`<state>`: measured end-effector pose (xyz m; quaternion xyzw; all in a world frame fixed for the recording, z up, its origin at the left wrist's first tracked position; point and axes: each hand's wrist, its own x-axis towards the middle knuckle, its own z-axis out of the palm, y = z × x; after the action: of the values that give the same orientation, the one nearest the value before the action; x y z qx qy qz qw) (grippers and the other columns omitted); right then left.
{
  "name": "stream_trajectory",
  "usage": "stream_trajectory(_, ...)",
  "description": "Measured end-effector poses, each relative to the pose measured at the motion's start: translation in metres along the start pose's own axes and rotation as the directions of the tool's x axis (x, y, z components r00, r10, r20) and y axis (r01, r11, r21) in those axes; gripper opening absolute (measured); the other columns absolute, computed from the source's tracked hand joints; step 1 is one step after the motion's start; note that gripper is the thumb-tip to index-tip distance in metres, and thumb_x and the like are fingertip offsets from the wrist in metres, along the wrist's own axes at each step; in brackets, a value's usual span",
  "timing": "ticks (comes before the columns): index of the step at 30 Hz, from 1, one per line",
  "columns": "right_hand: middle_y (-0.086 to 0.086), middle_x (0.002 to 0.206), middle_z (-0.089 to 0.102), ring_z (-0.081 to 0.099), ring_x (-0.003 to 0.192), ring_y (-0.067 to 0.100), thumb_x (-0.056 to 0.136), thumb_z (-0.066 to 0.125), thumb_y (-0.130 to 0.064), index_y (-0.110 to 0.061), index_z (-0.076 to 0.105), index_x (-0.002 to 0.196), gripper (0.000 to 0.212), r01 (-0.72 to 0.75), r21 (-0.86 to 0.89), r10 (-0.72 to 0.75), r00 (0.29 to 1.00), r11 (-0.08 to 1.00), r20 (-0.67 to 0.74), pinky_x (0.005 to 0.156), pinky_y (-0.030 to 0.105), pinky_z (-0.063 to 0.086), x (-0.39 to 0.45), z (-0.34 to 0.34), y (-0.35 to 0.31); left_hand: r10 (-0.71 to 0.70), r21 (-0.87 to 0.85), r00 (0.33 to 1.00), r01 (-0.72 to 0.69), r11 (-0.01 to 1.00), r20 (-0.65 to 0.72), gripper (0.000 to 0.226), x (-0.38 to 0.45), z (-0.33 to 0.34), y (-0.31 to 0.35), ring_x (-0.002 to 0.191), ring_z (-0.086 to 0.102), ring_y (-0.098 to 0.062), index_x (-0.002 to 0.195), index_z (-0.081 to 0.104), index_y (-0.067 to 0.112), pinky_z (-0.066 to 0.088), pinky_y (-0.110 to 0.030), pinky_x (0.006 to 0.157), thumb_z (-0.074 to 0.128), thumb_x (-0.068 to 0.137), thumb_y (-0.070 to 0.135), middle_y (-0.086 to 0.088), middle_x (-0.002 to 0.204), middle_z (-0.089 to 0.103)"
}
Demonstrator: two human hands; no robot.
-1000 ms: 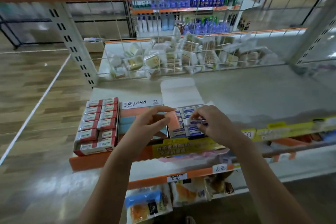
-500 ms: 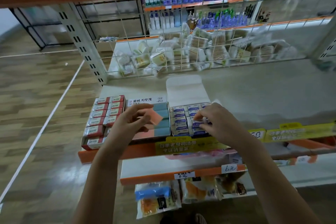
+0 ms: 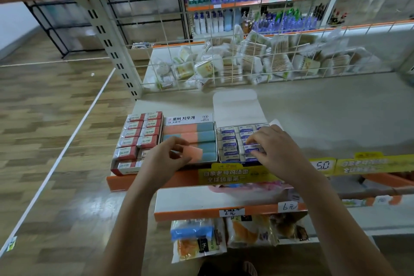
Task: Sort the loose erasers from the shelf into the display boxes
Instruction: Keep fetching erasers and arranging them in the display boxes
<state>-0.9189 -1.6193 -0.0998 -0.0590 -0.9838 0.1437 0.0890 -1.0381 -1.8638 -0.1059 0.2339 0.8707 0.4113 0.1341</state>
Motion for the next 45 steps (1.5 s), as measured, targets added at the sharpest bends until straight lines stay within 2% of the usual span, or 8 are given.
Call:
stream_trajectory(6, -0.004, 0.104, 0.06, 0.046, 0.105, 0.013, 0.091, 0.055, -0.026, -0.019, 0.062, 0.109, 0.02, 0.07, 0.098, -0.064, 0.996, 0.993, -0.06, 0.091, 0.023, 0.032, 0.008, -0.001, -0.027, 0.154, 0.247, 0.986, -0.133, 0.96, -0.065, 0.027, 0.008, 0.023, 0.018, 0.074, 0.054, 0.002, 0.108, 0.057, 0.025, 0.041, -0.013, 0.059, 0.068, 0.084, 0.028, 0.015, 0.094, 0.059)
stream_trajectory(10, -0.004, 0.103, 0.061, 0.046, 0.103, 0.013, 0.092, 0.055, -0.028, -0.02, 0.062, 0.108, 0.02, 0.071, 0.11, -0.067, 0.997, 0.991, -0.039, 0.09, 0.024, 0.034, 0.011, 0.005, -0.035, 0.173, 0.348, 0.978, -0.123, 0.929, -0.114, 0.028, 0.015, 0.031, 0.018, 0.102, 0.052, -0.018, 0.11, 0.06, 0.02, 0.046, -0.029, 0.078, 0.064, 0.086, 0.035, 0.0, 0.115, 0.058)
stream_trajectory(18, -0.006, 0.096, 0.058, 0.043, 0.096, 0.01, 0.09, 0.056, -0.027, -0.023, 0.064, 0.101, 0.014, 0.075, 0.079, -0.073, 0.997, 0.994, -0.026, 0.078, 0.019, 0.027, 0.018, 0.011, -0.041, 0.184, 0.472, 0.979, -0.121, 0.873, -0.089, 0.029, 0.02, 0.036, 0.019, 0.108, 0.044, -0.015, 0.114, 0.057, 0.023, 0.036, -0.023, 0.069, 0.056, 0.09, 0.038, 0.002, 0.115, 0.053)
stream_trajectory(23, -0.004, 0.1, 0.061, 0.048, 0.099, 0.014, 0.09, 0.057, -0.024, -0.019, 0.064, 0.104, 0.016, -0.006, 0.111, 0.014, 0.997, 0.994, -0.071, 0.08, 0.021, 0.031, 0.022, -0.002, -0.031, 0.236, 0.405, 0.971, -0.2, 0.892, -0.043, 0.034, 0.024, 0.025, 0.025, 0.113, 0.044, -0.013, 0.122, 0.056, 0.025, 0.037, -0.022, 0.078, 0.052, 0.092, 0.04, 0.004, 0.123, 0.052)
stream_trajectory(28, 0.004, 0.111, 0.059, 0.048, 0.106, 0.02, 0.09, 0.057, -0.017, -0.014, 0.062, 0.11, 0.021, -0.109, 0.028, 0.112, 0.985, 0.994, -0.13, 0.085, 0.025, 0.035, 0.012, -0.03, 0.001, 0.503, 0.366, 0.856, -0.433, 0.824, -0.12, 0.023, 0.04, 0.033, 0.081, 0.101, 0.053, -0.02, 0.111, 0.065, 0.019, 0.037, -0.025, 0.078, 0.055, 0.092, 0.03, 0.0, 0.108, 0.064)
stream_trajectory(33, 0.007, 0.12, 0.054, 0.047, 0.113, 0.025, 0.091, 0.055, -0.022, -0.014, 0.059, 0.118, 0.028, -0.237, -0.08, 0.222, 0.961, 0.968, -0.161, 0.091, 0.032, 0.038, -0.025, -0.067, 0.057, 0.615, 0.412, 0.782, -0.597, 0.688, 0.106, 0.032, 0.051, 0.107, 0.149, 0.115, 0.047, -0.021, 0.122, 0.056, 0.023, 0.038, -0.033, 0.093, 0.045, 0.095, 0.038, 0.002, 0.121, 0.059)
stream_trajectory(37, 0.006, 0.126, 0.052, 0.044, 0.117, 0.025, 0.088, 0.06, -0.025, -0.016, 0.056, 0.123, 0.037, -0.374, -0.106, 0.355, 0.921, 0.921, -0.162, 0.097, 0.034, 0.038, -0.079, -0.096, 0.121, 0.646, 0.42, 0.729, -0.671, 0.611, 0.226, 0.037, 0.047, 0.186, 0.199, 0.118, 0.044, -0.021, 0.124, 0.053, 0.025, 0.035, -0.033, 0.094, 0.047, 0.093, 0.044, 0.001, 0.124, 0.055)
stream_trajectory(45, 0.012, 0.124, 0.052, 0.044, 0.118, 0.03, 0.085, 0.061, -0.021, -0.012, 0.055, 0.124, 0.04, -0.533, -0.052, 0.519, 0.838, 0.844, -0.171, 0.097, 0.032, 0.03, -0.18, -0.136, 0.264, 0.659, 0.334, 0.685, -0.728, 0.599, 0.311, 0.035, 0.046, 0.338, 0.305, 0.117, 0.046, -0.021, 0.12, 0.056, 0.027, 0.037, -0.034, 0.092, 0.051, 0.09, 0.044, 0.001, 0.121, 0.056)
